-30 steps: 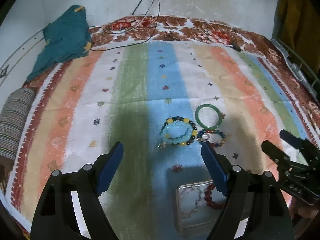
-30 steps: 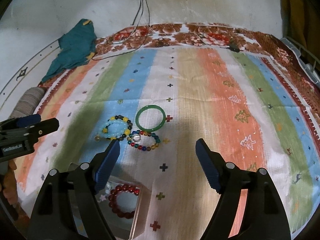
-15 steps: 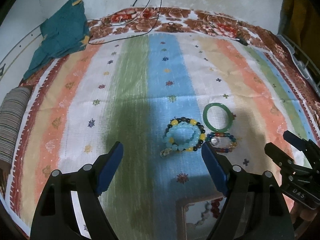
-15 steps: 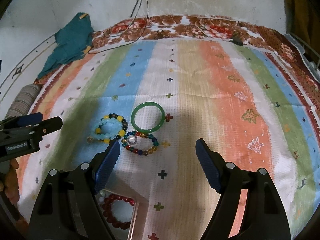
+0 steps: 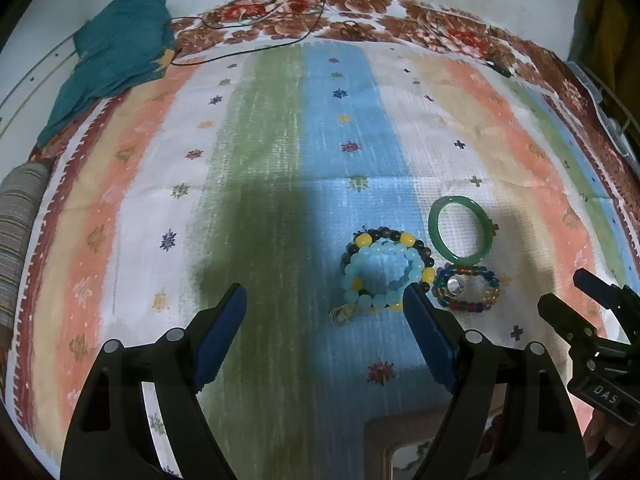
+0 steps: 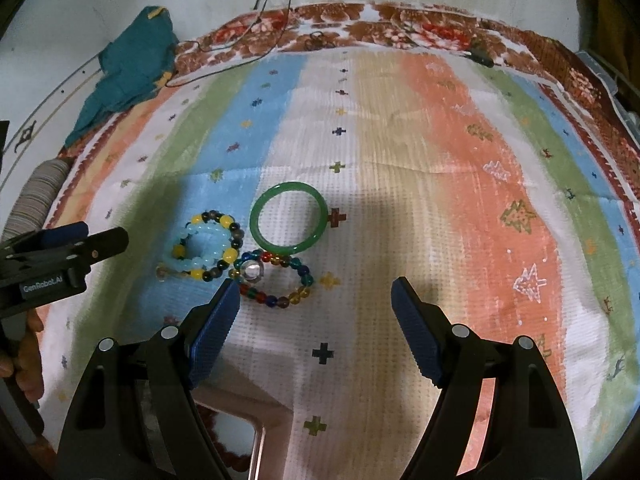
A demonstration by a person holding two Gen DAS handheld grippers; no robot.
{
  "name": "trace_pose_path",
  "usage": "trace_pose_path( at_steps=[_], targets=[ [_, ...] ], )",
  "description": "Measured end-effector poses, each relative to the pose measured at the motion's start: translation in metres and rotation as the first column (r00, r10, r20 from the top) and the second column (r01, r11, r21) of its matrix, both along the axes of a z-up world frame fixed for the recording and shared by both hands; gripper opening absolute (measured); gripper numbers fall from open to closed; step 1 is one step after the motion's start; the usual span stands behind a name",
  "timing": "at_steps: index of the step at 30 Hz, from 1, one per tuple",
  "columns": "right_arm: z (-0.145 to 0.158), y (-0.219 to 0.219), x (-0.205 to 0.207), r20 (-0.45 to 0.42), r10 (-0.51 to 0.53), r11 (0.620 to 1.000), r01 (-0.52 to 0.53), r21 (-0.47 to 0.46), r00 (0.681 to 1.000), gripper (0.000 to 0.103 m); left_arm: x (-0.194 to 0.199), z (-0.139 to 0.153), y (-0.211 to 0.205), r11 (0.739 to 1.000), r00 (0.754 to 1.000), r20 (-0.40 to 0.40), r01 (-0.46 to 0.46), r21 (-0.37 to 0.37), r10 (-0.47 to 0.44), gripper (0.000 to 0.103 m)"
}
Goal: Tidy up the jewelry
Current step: 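Move both open grippers from the tin back toward the remaining bracelets, then grasp the multicolour bead bracelet with the right gripper while the left grasps the light blue bracelet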
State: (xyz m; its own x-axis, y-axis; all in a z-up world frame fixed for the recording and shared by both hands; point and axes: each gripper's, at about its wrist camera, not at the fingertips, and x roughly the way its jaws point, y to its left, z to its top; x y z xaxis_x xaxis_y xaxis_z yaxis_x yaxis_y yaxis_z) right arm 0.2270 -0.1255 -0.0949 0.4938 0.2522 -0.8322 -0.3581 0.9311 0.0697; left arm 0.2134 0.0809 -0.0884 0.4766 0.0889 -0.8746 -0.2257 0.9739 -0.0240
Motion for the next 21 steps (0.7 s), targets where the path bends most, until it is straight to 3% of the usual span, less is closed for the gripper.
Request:
trace_pose_path(
  at_steps=[10, 21],
  targets=[
    [-0.02, 0.002, 0.013, -0.042, -0.006, 1.0, 0.006, -0.023, 0.999, 0.078, 0.019, -0.02, 0.001, 1.0, 0.999, -0.038, 0.014, 0.028, -0.013, 0.08],
    [-0.035, 0.012, 0.026, -0.083, -0.004, 0.998, -0.001, -0.06, 0.997, 0.078, 0.039, -0.035, -0.003, 0.998, 0.996, -0.065, 0.059, 0.008, -0.058, 0.079]
  ],
)
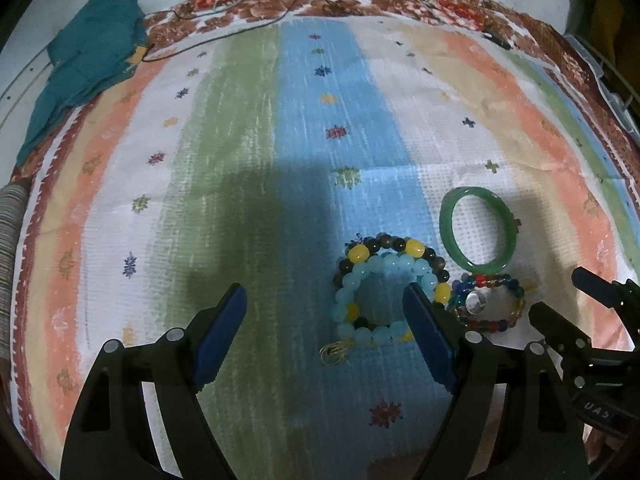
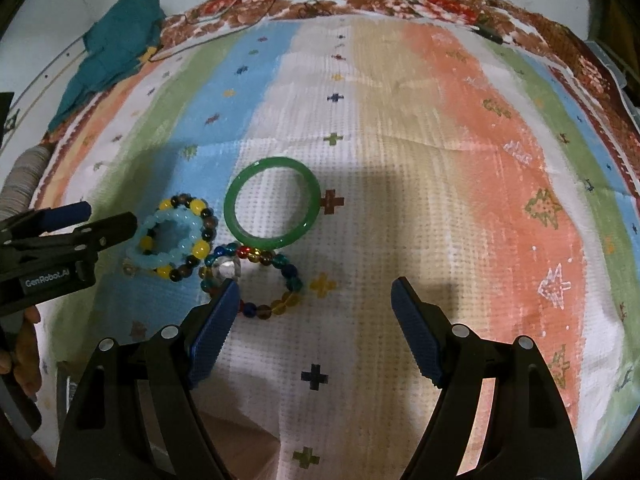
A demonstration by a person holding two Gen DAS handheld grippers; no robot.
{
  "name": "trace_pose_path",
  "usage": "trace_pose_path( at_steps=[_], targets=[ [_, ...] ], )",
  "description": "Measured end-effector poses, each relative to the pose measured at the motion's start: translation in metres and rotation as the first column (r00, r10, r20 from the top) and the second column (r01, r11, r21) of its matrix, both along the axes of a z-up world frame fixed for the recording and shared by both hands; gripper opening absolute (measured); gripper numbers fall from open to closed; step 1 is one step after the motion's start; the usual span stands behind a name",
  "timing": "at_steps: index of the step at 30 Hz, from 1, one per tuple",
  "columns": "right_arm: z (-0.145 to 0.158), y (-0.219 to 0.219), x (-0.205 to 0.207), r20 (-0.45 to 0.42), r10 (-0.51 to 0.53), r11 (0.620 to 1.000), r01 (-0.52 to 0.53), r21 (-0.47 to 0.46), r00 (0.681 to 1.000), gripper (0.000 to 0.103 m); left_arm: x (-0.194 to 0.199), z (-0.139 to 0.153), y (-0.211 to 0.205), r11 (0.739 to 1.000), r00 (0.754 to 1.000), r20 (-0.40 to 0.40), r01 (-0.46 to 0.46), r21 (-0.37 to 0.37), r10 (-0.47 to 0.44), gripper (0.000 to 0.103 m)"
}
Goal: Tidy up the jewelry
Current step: 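Grasp the multicolour bead bracelet with the right gripper while the left grasps the light blue bracelet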
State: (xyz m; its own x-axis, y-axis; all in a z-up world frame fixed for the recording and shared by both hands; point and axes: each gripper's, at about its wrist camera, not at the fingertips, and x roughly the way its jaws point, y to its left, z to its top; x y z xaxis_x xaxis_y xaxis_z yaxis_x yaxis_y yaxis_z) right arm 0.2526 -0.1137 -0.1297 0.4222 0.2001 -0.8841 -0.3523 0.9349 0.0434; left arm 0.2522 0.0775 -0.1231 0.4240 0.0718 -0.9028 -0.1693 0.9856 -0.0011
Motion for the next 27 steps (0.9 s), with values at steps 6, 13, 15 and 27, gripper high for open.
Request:
trace_pose_path(
  at_steps=[6, 13, 15, 27],
  targets=[
    [-0.016, 0.001, 0.01, -0.033, -0.006, 1.0, 0.005, -0.025, 0.999, 0.078, 0.006, -0.009, 0.002, 1.0, 1.0, -0.024, 0.003, -0.019, -0.003, 0.077],
    [-0.022, 0.003, 0.013, -0.035, -0.011, 1.0, 0.01, -0.027, 0.999, 0.06, 0.01, -0.023, 0.008, 0.998, 0.998, -0.07, -0.001, -0.065, -0.004, 0.047],
    [-0.021, 0.001, 0.014, -0.028, -0.013, 1.0, 0.013, -0.022, 1.0, 0.05, 0.011, -0.03, 0.014, 0.992, 0.995, -0.096, -0.026, -0.122, 0.014, 0.036],
    [-0.023, 0.006, 0.01, -0.029, 0.052, 0.998, -0.051, 0.021, 0.998, 0.01, 0.01, -0.024, -0.008, 0.998, 0.995, -0.081, 0.055, -0.018, -0.056, 0.012]
  ],
)
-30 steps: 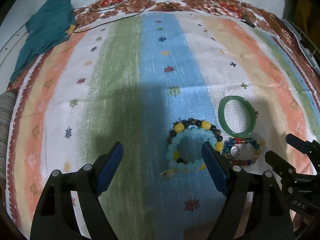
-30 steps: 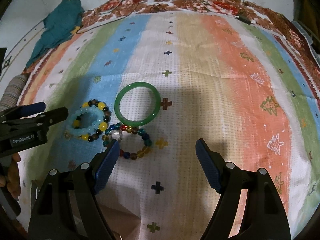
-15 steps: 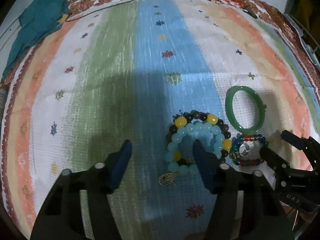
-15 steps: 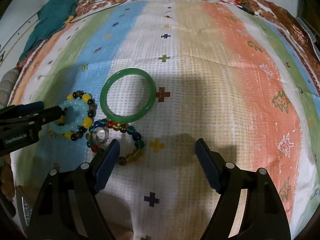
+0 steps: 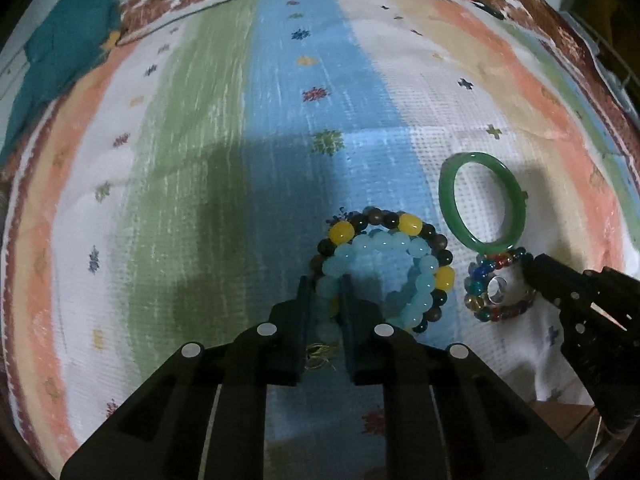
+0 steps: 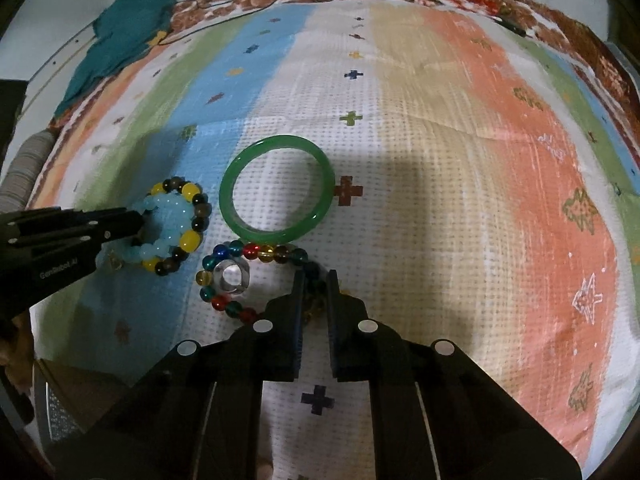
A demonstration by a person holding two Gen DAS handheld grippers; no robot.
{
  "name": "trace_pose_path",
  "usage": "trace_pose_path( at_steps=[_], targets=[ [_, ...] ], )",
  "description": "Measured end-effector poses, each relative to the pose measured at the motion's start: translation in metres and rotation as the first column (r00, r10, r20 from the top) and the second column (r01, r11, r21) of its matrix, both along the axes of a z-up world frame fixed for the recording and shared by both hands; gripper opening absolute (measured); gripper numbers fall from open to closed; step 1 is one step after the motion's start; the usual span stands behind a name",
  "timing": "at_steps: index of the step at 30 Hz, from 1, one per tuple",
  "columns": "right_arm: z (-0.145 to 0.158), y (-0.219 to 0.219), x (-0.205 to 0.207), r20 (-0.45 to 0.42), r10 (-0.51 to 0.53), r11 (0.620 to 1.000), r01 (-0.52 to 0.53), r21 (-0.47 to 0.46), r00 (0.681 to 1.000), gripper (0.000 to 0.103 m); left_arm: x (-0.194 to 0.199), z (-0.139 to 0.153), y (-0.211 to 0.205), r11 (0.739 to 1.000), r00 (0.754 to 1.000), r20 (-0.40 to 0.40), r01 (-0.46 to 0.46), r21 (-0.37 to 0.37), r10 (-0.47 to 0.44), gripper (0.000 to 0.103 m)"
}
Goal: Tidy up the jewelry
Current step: 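Grasp the multicolour bead bracelet with the right gripper while the left grasps the light blue bracelet, then carry both bracelets over the silver tin and open both grippers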
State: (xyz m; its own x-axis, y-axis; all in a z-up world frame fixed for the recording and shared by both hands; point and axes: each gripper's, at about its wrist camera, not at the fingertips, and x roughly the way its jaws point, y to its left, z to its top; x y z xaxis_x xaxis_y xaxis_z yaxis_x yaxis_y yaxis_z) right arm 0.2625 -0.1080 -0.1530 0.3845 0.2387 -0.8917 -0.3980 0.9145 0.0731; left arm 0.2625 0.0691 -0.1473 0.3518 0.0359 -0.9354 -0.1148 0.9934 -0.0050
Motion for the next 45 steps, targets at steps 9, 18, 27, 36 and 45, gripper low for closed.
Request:
trace_pose_path(
  at_steps=[9, 18, 27, 36, 45],
  targets=[
    [0.02, -0.003, -0.005, 0.046, -0.009, 1.0, 0.008, 0.016, 0.999, 0.01, -0.008, 0.025, 0.001, 1.0, 0.999, 0.05, 0.001, 0.012, -0.002, 0.011],
    [0.054, 0.005, -0.024, 0.145, 0.031, 0.999, -0.033, 0.013, 0.989, 0.01, -0.016, 0.048, -0.009, 1.0, 0.994, 0.105, 0.026, 0.016, -0.027, 0.011],
    [0.074, 0.004, -0.037, 0.194, 0.033, 0.999, -0.038, 0.024, 0.981, 0.01, -0.025, 0.064, -0.023, 0.997, 0.988, 0.144, 0.054, 0.059, -0.062, 0.011],
    [0.078, 0.002, -0.047, 0.204, 0.034, 0.998, -0.042, 0.036, 0.978, 0.01, -0.034, 0.073, -0.025, 0.996, 0.985, 0.162, 0.046, 0.074, -0.057, 0.011],
    [0.087, -0.003, -0.056, 0.229, 0.021, 0.998, -0.033, 0.052, 0.973, 0.01, -0.045, 0.087, -0.027, 0.995, 0.975, 0.214, 0.036, 0.091, -0.055, 0.011]
  ],
)
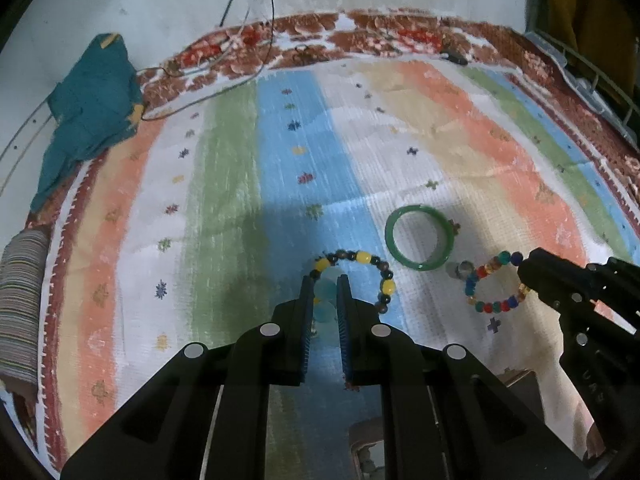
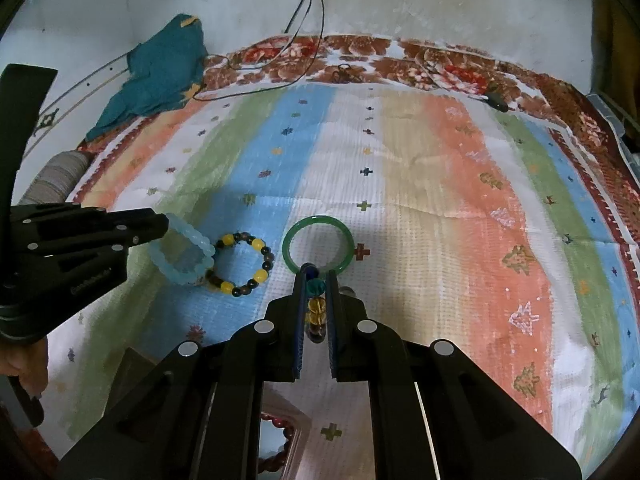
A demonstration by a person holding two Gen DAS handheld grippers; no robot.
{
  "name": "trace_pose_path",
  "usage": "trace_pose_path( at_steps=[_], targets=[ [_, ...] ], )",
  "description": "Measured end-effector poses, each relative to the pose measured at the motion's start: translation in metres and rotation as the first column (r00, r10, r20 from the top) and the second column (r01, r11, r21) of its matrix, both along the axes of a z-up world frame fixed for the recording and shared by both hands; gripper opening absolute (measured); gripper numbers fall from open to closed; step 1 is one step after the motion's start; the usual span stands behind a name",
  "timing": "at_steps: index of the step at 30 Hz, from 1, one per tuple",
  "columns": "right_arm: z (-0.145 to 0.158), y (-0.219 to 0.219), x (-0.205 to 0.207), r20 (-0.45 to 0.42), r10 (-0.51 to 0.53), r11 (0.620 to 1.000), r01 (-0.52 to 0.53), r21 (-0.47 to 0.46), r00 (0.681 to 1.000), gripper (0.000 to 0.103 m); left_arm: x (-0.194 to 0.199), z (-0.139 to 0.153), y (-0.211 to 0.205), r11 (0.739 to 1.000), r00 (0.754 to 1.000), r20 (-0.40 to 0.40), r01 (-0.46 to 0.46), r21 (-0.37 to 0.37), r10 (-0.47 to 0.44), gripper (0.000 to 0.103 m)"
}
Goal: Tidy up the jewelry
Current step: 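Carry both bracelets over the silver tin and open both grippers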
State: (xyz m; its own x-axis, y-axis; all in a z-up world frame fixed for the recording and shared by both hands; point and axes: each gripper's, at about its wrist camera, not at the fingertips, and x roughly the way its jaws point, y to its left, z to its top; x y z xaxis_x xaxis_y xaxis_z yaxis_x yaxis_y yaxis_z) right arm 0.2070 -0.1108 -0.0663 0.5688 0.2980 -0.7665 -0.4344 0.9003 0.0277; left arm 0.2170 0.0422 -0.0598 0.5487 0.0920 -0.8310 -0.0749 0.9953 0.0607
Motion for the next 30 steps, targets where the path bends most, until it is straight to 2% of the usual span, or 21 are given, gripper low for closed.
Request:
trace_pose_path(
  at_steps=[15, 18, 30],
  targets=[
    [0.022, -0.009, -0.019, 0.082, -0.013, 0.999, 0.01, 0.037, 0.997, 0.01, -0.027, 0.034, -0.011, 1.0, 0.988, 0.152, 0.005, -0.026, -0.001, 0.011],
    [0.025, -0.013, -0.025, 0.079, -0.006, 0.998, 0.0, 0.069, 0.997, 0.01, -0.036, 0.04, -0.013, 0.999, 0.983, 0.184, 0.016, -0.032, -0.01, 0.011],
    [0.037, -0.014, -0.056, 0.111, 0.037, 0.997, -0.045, 0.064, 0.993, 0.01, -0.069, 0.056, -0.019, 0.996, 0.977, 0.209, 0.051, -0.08, -0.033, 0.011]
  ],
)
